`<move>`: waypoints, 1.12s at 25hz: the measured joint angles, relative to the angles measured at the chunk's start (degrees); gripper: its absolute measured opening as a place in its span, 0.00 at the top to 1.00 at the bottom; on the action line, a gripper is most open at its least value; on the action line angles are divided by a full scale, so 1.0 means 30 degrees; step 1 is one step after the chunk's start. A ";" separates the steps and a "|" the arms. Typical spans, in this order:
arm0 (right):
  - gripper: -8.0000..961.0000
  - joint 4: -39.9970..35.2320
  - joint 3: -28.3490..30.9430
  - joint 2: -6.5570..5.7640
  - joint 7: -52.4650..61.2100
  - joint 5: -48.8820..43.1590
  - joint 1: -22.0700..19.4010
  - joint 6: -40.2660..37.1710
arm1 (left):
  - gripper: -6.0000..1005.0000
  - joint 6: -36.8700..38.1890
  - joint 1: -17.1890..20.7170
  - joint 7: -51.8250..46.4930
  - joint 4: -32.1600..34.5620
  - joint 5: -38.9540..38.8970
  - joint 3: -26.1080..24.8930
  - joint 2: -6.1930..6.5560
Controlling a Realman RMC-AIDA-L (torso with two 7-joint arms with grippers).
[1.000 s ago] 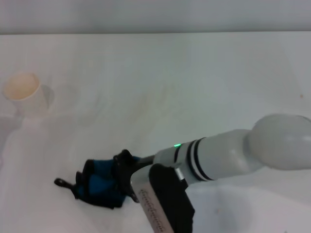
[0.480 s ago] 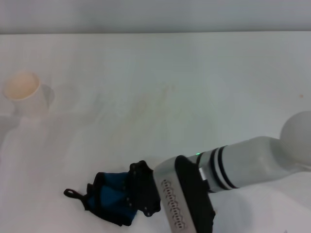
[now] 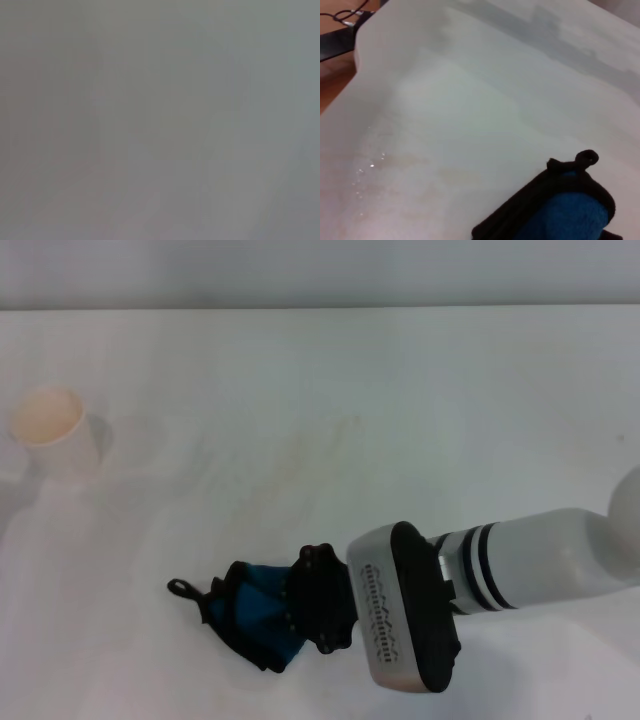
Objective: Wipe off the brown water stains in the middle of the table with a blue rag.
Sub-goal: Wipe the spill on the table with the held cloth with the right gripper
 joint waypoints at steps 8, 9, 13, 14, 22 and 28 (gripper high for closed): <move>0.93 -0.0114 0.1763 -0.0091 0.0276 -0.0700 -0.1059 -0.0473 | 0.12 0.0048 0.0067 0.0000 0.0009 0.0031 0.0085 0.0000; 0.92 -0.0051 0.2065 -0.0078 0.0303 -0.0851 -0.1105 -0.0484 | 0.12 0.0054 0.0066 0.0000 0.0015 0.0045 0.0088 0.0000; 0.92 0.0415 0.3166 -0.0005 0.0525 -0.1503 -0.1071 -0.0187 | 0.12 0.0070 0.0066 0.0000 0.0021 0.0103 0.0089 0.0000; 0.92 0.0559 0.3454 0.0004 0.0681 -0.1710 -0.1018 -0.0017 | 0.12 0.0070 0.0066 0.0000 0.0021 0.0103 0.0089 0.0000; 0.93 0.1459 0.5511 -0.0017 0.3423 -0.4110 -0.0595 0.1125 | 0.12 0.0088 0.0104 0.0002 0.0023 0.0144 0.0083 0.0000; 0.93 0.1387 0.6642 -0.0120 0.3977 -0.4475 -0.0910 0.0645 | 0.12 0.0087 0.0141 0.0001 0.0023 0.0078 0.0083 0.0039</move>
